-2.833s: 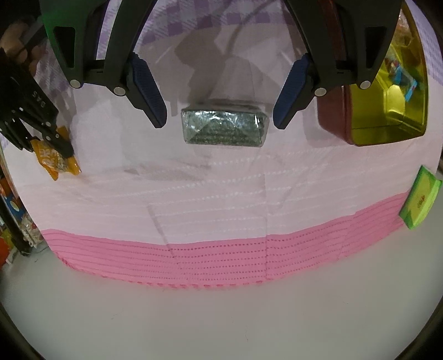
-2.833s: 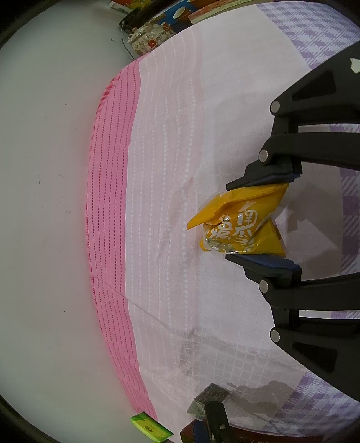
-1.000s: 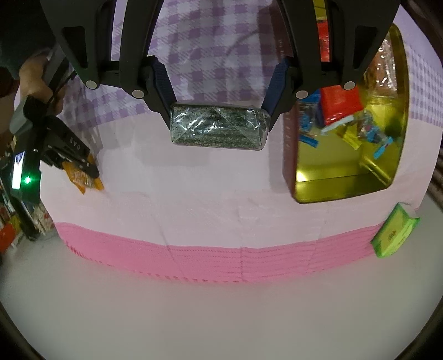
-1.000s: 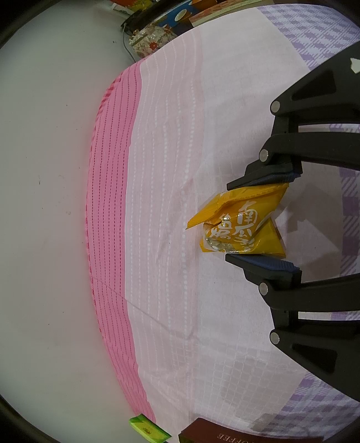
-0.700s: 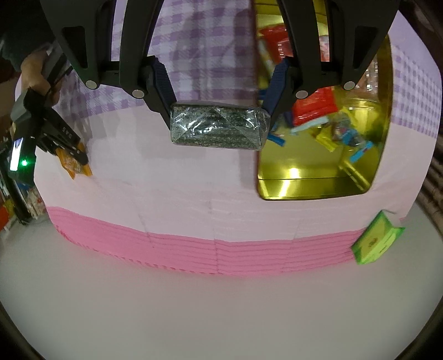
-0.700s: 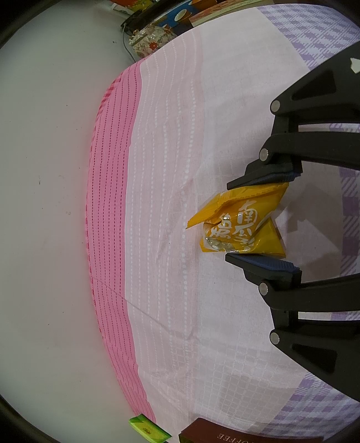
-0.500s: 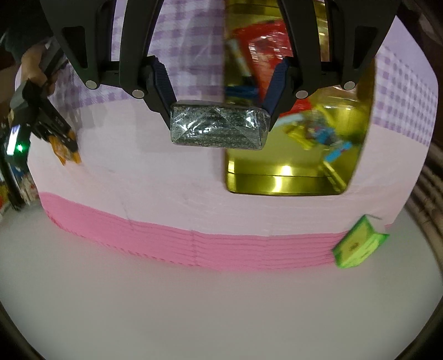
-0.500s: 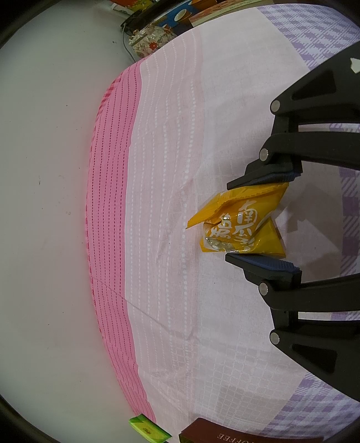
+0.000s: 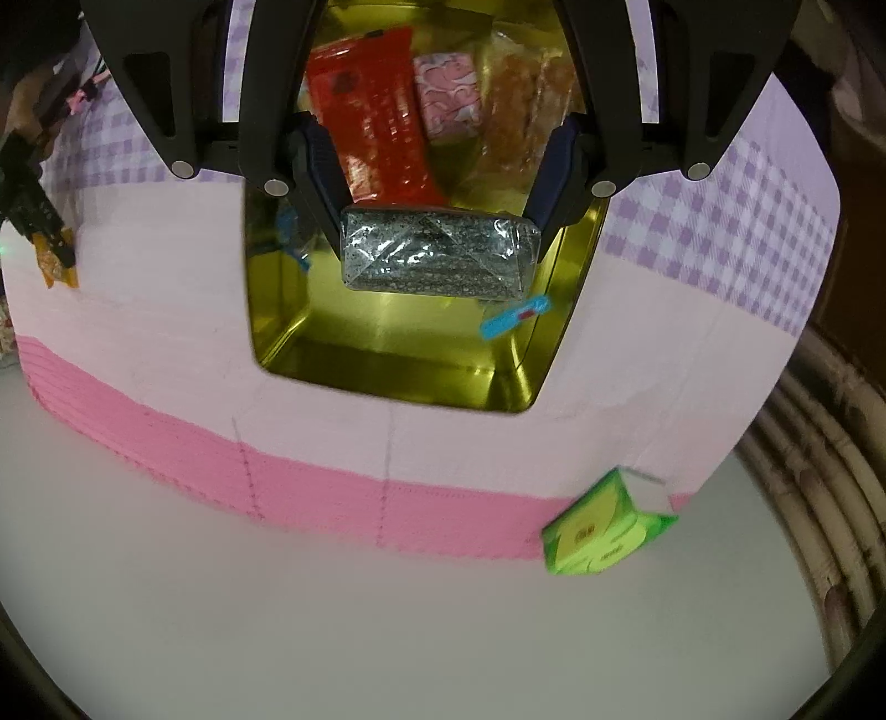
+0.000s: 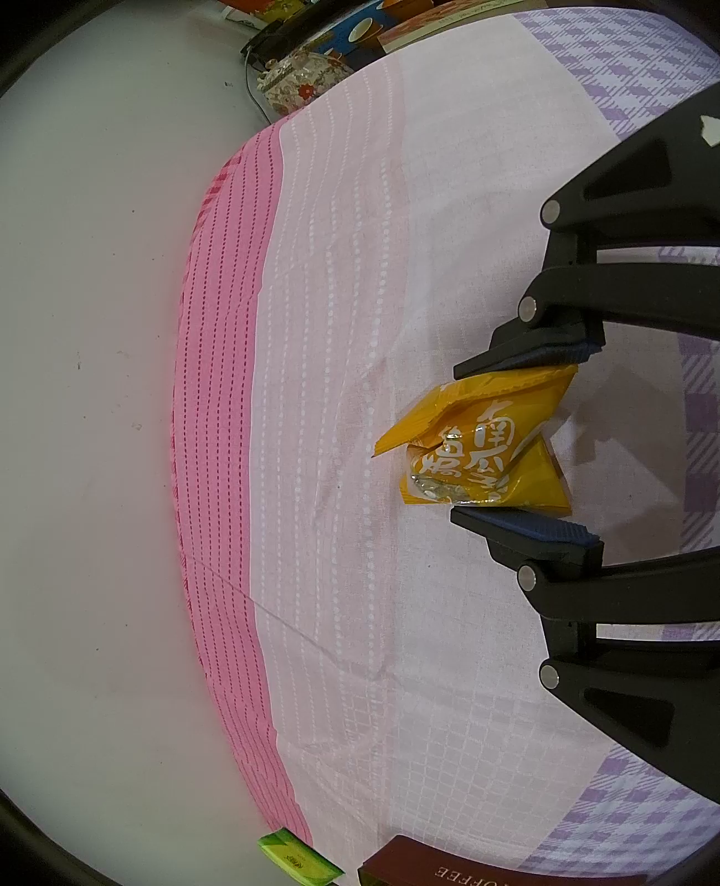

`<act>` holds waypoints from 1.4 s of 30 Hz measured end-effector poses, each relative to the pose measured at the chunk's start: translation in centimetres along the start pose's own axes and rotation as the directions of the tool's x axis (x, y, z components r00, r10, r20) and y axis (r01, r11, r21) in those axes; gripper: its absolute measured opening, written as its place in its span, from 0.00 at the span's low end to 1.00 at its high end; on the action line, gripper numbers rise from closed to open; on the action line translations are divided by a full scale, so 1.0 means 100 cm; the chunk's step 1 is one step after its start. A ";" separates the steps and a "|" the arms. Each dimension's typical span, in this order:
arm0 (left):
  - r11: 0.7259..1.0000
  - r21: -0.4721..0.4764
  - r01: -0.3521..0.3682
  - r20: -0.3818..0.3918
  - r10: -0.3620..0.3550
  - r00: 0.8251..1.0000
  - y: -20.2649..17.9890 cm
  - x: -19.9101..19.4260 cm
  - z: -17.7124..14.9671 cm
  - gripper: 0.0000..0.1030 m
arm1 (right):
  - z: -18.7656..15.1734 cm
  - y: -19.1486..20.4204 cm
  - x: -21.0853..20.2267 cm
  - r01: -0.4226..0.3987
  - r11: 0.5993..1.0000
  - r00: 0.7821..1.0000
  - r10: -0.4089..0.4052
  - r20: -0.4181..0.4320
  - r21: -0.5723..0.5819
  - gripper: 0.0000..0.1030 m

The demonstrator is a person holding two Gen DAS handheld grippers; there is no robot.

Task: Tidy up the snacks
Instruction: 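Carry the grey pack over the gold tin with the left gripper, then lower the grey pack into the tin and open the left gripper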

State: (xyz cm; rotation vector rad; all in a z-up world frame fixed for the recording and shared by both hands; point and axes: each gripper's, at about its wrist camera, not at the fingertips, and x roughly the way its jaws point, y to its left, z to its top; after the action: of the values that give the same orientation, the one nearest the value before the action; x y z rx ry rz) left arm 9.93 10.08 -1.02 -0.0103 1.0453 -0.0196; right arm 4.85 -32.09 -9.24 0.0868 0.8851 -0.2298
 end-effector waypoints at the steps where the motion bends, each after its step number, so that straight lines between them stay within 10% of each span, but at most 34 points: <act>1: 1.000 0.001 -0.002 -0.008 0.002 1.000 0.002 0.003 -0.002 0.58 | 0.000 0.000 0.000 0.000 1.000 1.000 0.000 0.000 0.000 0.39; 42: 0.992 0.120 -0.036 -0.043 0.042 0.998 -0.015 0.010 -0.039 0.59 | 0.001 -0.001 -0.001 0.009 1.000 1.000 -0.009 -0.001 -0.004 0.42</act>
State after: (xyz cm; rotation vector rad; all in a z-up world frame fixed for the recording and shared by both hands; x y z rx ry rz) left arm 7.09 8.57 -3.83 0.1193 1.0879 -0.0467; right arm 4.82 -32.17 -9.11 0.0794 0.8875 -0.2360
